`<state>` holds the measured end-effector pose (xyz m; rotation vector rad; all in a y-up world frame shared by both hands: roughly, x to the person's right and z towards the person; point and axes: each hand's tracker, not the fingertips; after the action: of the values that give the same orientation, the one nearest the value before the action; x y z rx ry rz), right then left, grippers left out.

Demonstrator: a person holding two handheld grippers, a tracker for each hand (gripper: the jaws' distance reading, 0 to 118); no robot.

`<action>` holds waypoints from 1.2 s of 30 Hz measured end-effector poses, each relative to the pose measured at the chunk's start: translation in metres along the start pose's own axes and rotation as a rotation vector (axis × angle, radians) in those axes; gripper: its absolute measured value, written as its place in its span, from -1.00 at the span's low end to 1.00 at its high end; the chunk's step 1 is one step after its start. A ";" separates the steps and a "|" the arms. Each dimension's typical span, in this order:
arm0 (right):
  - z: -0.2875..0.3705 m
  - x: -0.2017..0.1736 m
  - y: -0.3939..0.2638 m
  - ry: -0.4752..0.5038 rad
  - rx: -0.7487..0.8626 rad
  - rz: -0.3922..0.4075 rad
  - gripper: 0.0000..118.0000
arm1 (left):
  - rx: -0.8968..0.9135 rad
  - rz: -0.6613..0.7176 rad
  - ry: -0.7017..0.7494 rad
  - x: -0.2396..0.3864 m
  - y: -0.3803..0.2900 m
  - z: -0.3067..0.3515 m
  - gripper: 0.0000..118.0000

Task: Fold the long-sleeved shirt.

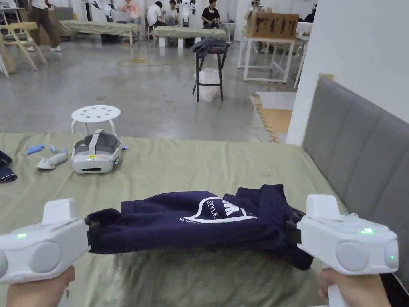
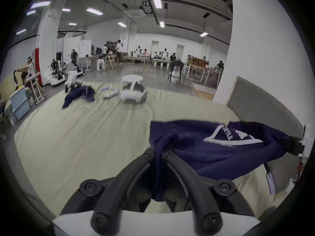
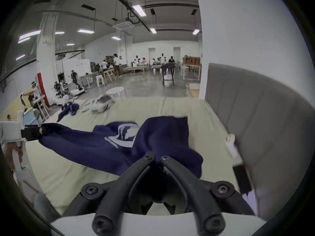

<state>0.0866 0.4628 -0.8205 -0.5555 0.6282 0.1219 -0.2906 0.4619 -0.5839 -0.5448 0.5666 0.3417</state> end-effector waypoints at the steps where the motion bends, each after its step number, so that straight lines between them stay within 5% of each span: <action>1: 0.007 -0.002 -0.028 0.002 -0.051 -0.022 -0.99 | -0.053 0.008 0.012 -0.007 -0.026 0.005 -0.84; 7: 0.017 -0.012 -0.171 0.039 -0.407 -0.094 -0.99 | -0.353 0.012 0.082 -0.046 -0.139 -0.002 -0.84; 11: 0.008 -0.015 -0.204 0.020 -0.481 -0.090 -0.98 | -0.387 -0.007 0.105 -0.042 -0.163 0.006 -0.82; 12: 0.008 -0.014 -0.201 0.017 -0.480 -0.103 -0.92 | -0.392 0.025 0.097 -0.043 -0.164 0.006 -0.61; 13: 0.011 -0.015 -0.193 0.018 -0.465 -0.111 -0.64 | -0.376 0.036 0.092 -0.043 -0.161 0.013 -0.25; 14: 0.015 -0.015 -0.184 0.021 -0.449 -0.124 -0.12 | -0.368 0.025 0.098 -0.041 -0.156 0.016 0.30; 15: 0.017 -0.014 -0.175 0.027 -0.420 -0.112 0.62 | -0.350 0.004 0.103 -0.040 -0.149 0.019 0.84; 16: 0.021 -0.014 -0.164 0.040 -0.383 -0.096 0.98 | -0.329 -0.003 0.097 -0.039 -0.140 0.024 0.84; 17: 0.025 -0.014 -0.154 0.042 -0.347 -0.082 1.00 | -0.283 -0.011 0.073 -0.040 -0.130 0.031 0.76; 20: 0.040 -0.013 -0.121 0.012 -0.245 -0.071 0.90 | -0.184 -0.023 0.063 -0.039 -0.095 0.042 0.65; 21: 0.040 -0.013 -0.114 0.008 -0.253 -0.067 0.42 | -0.163 -0.023 0.062 -0.046 -0.094 0.032 0.23; 22: 0.042 -0.012 -0.109 0.009 -0.235 -0.063 -0.30 | -0.122 -0.018 0.043 -0.050 -0.089 0.029 -0.46; 23: 0.036 -0.010 -0.109 0.011 -0.218 -0.062 -1.00 | -0.097 -0.023 0.026 -0.051 -0.084 0.025 -0.89; 30: 0.028 -0.002 -0.110 0.022 -0.257 -0.099 -1.00 | -0.106 -0.049 -0.036 -0.019 -0.009 -0.014 -0.94; 31: 0.026 -0.004 -0.112 0.025 -0.267 -0.092 -1.00 | -0.103 -0.028 -0.057 -0.019 0.007 -0.032 -0.90; 32: 0.024 -0.003 -0.113 0.021 -0.279 -0.088 -1.00 | -0.105 -0.002 -0.061 -0.019 0.020 -0.050 -0.61; 33: 0.022 -0.001 -0.115 0.016 -0.287 -0.089 -1.00 | -0.127 0.043 -0.075 -0.021 0.033 -0.075 0.15; 34: 0.020 0.002 -0.116 0.014 -0.294 -0.095 -1.00 | -0.180 0.047 -0.061 -0.020 0.043 -0.098 0.65; 35: 0.018 0.001 -0.119 0.016 -0.304 -0.100 -1.00 | -0.221 0.047 -0.032 -0.020 0.055 -0.127 0.87; 36: 0.016 0.003 -0.121 0.013 -0.314 -0.107 -1.00 | -0.246 0.030 -0.038 -0.020 0.060 -0.147 0.82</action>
<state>0.1302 0.3688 -0.7567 -0.8929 0.5939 0.1168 -0.3945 0.4231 -0.6999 -0.7658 0.4990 0.4533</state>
